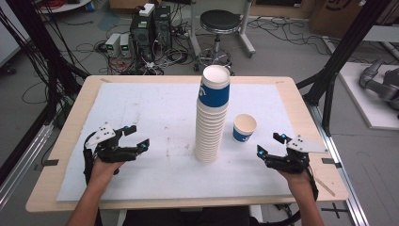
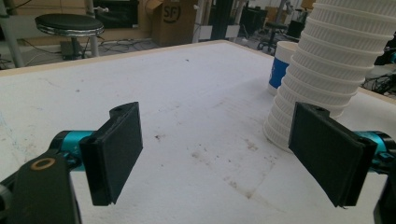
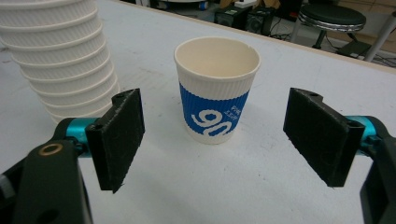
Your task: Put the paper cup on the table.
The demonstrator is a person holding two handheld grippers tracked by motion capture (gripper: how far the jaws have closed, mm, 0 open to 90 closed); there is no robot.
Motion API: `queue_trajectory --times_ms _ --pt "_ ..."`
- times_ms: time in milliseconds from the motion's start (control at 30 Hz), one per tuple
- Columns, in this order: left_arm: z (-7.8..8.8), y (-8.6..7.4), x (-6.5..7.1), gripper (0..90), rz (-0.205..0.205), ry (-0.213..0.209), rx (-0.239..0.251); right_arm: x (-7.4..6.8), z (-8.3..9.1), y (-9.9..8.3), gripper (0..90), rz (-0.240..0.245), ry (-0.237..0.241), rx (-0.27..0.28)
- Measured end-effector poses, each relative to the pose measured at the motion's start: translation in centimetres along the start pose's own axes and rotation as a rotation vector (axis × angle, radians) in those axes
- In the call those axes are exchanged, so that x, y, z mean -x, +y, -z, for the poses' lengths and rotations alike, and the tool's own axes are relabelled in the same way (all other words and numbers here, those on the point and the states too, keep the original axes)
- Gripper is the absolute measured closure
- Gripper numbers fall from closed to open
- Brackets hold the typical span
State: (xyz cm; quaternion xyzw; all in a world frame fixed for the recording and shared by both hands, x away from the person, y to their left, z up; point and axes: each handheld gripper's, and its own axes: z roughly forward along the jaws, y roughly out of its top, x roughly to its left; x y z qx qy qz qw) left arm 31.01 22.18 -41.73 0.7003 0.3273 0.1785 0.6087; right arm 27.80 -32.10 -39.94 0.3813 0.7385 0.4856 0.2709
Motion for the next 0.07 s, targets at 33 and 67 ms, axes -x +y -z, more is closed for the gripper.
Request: queue_trajectory --times_ms 33,67 --pt "-0.04 0.00 -0.02 17.5 -0.001 -0.001 -0.001 0.04 0.01 -0.02 20.7 0.000 -0.001 -0.001" --pt "-0.10 0.00 -0.02 17.5 0.000 -0.001 -0.001 0.08 0.00 -0.04 20.7 -0.002 -0.002 0.000"
